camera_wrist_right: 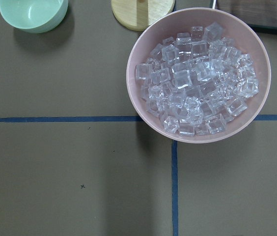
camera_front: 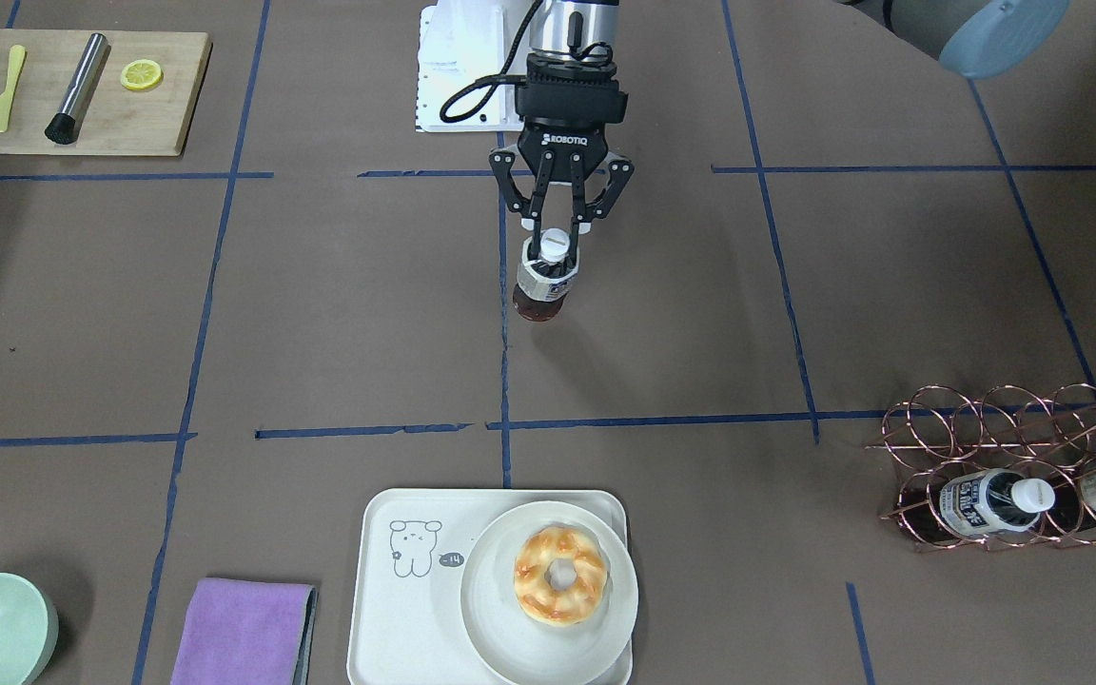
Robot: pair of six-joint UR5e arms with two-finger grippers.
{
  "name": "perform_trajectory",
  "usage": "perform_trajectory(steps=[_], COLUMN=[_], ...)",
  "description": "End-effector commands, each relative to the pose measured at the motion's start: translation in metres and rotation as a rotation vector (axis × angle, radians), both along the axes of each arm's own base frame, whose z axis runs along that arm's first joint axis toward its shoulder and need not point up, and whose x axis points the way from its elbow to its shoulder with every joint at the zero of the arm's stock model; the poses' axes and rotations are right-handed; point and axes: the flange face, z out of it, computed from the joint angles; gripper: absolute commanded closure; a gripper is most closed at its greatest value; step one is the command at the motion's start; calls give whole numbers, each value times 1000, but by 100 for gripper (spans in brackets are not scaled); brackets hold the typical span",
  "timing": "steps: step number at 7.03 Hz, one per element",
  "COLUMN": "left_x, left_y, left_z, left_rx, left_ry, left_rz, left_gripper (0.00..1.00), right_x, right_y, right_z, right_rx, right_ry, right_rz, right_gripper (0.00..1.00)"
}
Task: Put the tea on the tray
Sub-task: 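Carry the tea bottle to the table center and set it upright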
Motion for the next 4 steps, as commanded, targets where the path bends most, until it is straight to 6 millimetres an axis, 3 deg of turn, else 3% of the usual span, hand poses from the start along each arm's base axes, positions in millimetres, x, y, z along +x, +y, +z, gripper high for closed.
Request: perform_trajectory(steps=[1,3,4], left_x=[40,44,41], left_y=[-4,-6,-5], left_z=[2,6,3], left_rx=[8,12,14], left_ry=[21,15,24], left_rz=[18,20,20], left_gripper=[100,100,89], right_x=[0,0,0], right_y=[0,0,0], right_z=[-1,-1,-1], right_rx=[1,1,1], right_ry=[-2,-4,-4], right_rz=[0,-1,-1], right_gripper=[0,0,0])
